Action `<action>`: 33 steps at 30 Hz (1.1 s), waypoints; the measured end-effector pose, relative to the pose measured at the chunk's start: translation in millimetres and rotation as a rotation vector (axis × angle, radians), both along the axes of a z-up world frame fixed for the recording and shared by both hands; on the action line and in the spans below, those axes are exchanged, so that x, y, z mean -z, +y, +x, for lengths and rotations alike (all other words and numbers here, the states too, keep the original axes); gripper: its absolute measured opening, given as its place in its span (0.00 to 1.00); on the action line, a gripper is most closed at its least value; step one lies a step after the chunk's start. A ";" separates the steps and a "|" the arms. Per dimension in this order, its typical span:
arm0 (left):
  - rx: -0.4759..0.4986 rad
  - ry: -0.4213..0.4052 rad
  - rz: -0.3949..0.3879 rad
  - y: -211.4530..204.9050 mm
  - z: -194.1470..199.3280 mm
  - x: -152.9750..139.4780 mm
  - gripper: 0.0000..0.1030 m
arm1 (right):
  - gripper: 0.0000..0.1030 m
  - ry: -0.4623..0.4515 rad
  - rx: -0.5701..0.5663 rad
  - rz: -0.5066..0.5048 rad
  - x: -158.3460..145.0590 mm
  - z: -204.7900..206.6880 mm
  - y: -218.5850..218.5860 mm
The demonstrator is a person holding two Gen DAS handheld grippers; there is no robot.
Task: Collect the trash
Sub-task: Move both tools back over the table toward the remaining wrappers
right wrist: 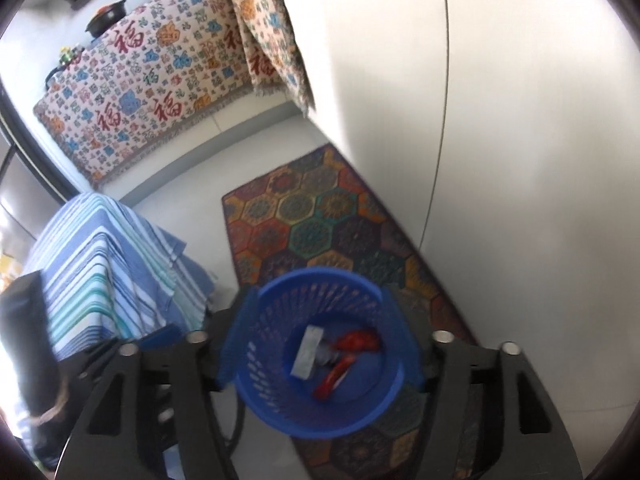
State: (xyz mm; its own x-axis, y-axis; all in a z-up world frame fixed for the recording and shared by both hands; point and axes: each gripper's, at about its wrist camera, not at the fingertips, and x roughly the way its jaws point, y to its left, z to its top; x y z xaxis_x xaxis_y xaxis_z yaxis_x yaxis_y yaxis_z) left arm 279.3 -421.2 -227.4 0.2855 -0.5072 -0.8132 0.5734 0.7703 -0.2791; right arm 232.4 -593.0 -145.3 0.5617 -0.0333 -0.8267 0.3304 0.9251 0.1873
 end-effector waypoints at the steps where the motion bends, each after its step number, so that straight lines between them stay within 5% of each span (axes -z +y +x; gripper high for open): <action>1: -0.012 -0.012 -0.010 10.9 -5.7 -9.2 0.53 | 0.77 -0.008 -0.005 -0.020 -3.0 1.0 3.4; 5: -0.062 -0.055 -0.030 55.5 -30.4 -41.9 0.59 | 0.89 -0.029 -0.031 -0.098 -12.9 3.8 26.3; 10: -0.140 -0.108 0.013 126.5 -67.4 -64.0 0.62 | 0.90 -0.077 -0.119 -0.126 -21.4 6.4 69.1; 16: -0.275 -0.118 0.101 231.4 -95.5 -56.9 0.62 | 0.90 -0.135 -0.317 -0.183 -22.3 -1.7 163.4; 24: -0.504 -0.133 0.216 352.3 -105.4 -46.1 0.62 | 0.92 -0.078 -0.572 -0.071 -10.5 -7.1 311.8; 29: -0.592 -0.148 0.256 399.6 -101.5 -43.9 0.62 | 0.92 -0.012 -0.606 -0.088 5.9 10.8 376.0; 33: -0.639 -0.144 0.274 417.3 -96.0 -39.7 0.78 | 0.92 0.009 -0.595 -0.115 13.7 33.0 400.2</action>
